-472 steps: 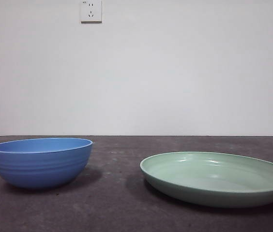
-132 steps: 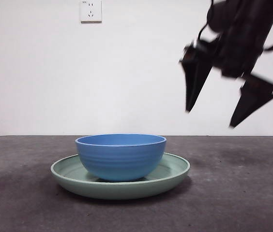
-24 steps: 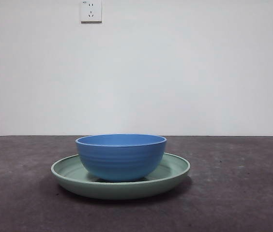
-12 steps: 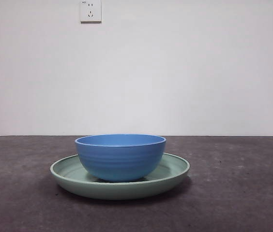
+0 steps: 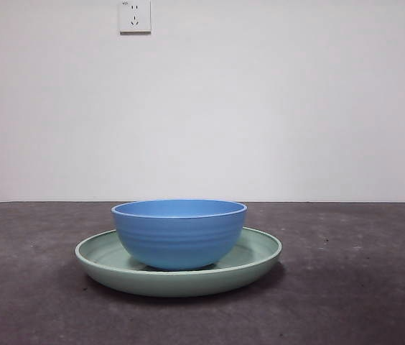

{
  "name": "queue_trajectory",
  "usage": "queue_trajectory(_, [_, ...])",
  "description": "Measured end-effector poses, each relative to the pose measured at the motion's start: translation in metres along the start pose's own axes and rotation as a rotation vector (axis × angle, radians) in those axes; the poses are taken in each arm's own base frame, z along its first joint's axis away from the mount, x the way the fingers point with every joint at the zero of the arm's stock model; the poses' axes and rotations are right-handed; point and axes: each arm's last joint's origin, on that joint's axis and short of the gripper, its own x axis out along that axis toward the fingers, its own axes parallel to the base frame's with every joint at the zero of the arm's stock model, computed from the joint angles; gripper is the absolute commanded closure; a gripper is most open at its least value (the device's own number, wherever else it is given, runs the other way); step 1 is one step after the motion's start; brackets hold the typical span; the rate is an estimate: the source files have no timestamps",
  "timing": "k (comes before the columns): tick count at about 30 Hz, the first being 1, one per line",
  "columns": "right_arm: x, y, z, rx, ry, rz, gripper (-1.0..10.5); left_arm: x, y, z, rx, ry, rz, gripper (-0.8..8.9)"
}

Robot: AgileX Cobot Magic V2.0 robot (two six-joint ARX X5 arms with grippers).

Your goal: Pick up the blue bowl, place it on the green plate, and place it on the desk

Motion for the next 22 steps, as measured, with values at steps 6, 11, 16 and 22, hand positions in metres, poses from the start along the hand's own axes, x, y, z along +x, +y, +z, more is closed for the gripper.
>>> queue_trajectory(6, [0.007, -0.009, -0.042, 0.017, 0.019, -0.146, 8.9, 0.000, 0.000, 0.000, -0.001, 0.000, 0.000, 7.62])
queue_trajectory(11, [0.006, -0.013, -0.043, 0.007, -0.015, -0.266, 8.9, 0.000, 0.000, 0.000, -0.001, 0.000, 0.000, 7.62])
queue_trajectory(16, [0.003, -0.015, -0.041, 0.003, -0.037, -0.377, 8.9, 0.000, 0.000, 0.000, -0.001, 0.000, 0.000, 7.62])
queue_trajectory(22, [0.003, -0.016, -0.042, 0.004, -0.035, -0.409, 8.9, 0.000, 0.000, 0.000, -0.001, 0.000, 0.000, 7.62])
